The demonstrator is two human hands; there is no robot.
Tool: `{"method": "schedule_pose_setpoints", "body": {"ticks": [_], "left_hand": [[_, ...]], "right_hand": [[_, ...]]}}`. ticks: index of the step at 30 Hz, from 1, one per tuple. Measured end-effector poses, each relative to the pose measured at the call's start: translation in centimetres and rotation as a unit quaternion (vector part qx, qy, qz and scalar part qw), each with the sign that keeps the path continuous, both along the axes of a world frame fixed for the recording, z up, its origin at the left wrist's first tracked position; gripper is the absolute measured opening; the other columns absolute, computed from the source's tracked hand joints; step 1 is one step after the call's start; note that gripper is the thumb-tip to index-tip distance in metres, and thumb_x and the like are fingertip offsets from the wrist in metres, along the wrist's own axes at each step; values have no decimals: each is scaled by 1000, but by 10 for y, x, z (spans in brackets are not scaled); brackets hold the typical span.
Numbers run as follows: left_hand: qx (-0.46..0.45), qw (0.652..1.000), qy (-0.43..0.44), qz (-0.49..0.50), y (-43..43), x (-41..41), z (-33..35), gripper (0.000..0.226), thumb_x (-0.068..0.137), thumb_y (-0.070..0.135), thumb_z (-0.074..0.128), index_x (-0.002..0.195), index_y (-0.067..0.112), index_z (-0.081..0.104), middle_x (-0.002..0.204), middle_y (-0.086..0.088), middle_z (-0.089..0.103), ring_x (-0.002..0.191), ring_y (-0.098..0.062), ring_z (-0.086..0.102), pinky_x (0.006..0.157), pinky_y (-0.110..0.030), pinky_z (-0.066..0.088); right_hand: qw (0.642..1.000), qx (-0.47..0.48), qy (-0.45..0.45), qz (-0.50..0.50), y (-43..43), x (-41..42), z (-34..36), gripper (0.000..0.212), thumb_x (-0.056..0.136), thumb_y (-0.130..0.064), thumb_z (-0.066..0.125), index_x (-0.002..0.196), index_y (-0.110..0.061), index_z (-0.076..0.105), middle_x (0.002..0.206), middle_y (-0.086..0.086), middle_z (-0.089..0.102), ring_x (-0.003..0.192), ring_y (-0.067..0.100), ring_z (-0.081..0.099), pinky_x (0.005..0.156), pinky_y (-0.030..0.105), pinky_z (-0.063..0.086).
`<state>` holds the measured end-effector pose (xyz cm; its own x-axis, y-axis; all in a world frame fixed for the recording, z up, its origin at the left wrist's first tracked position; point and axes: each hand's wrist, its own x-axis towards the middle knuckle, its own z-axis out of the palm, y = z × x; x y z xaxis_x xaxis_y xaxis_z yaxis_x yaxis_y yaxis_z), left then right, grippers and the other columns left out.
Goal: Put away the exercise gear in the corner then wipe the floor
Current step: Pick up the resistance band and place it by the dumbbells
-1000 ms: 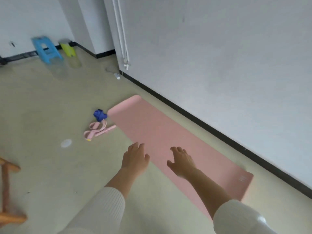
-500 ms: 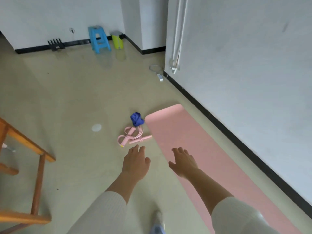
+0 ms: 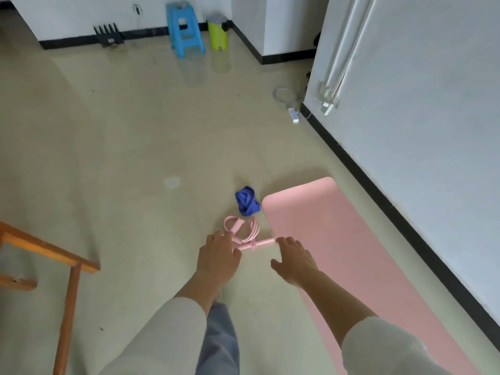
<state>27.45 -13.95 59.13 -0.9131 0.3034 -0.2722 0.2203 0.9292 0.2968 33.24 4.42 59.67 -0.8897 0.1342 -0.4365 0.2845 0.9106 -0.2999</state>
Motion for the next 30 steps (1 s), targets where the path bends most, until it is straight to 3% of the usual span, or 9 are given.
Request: {"method": "schedule_pose_setpoints", "body": {"ticks": [5,11,22,27,30], "left_hand": [[-9,998,-49,-27,-15,-129,-66,35,94,32,46,126,20,48,127,-1,50,114,-21,46,90,-34,47],[-68,991,-107,-40,-28,-233,-173,48,96,31,42,142,17,34,142,-4,40,125,-23,40,95,-34,44],[-60,982,-169,-60,-24,-276,-457,45,96,29,43,138,15,38,136,-3,45,121,-19,42,90,-29,45],[-74,985,-139,-67,-18,-294,-585,56,92,30,54,142,14,35,137,-6,44,124,-24,40,91,-34,46],[-78,987,-80,-114,-13,-308,-642,64,77,35,73,129,8,48,127,-12,53,117,-32,47,90,-40,48]], "right_hand": [[996,-15,-46,-74,-1,-114,-63,52,90,-37,52,137,-17,38,134,4,45,123,25,42,99,38,40],[986,-37,-103,-124,-2,-206,-163,50,92,-35,51,137,-15,39,133,4,47,124,23,42,97,37,41],[976,-29,-185,-114,13,-250,-449,53,95,-35,48,142,-17,35,141,2,44,128,21,40,102,36,40],[978,6,-184,-97,33,-259,-579,51,95,-34,47,141,-16,36,143,5,41,128,23,38,102,36,40],[982,64,-160,-81,47,-269,-636,54,95,-34,48,144,-18,32,150,5,32,136,24,29,109,40,30]]}}
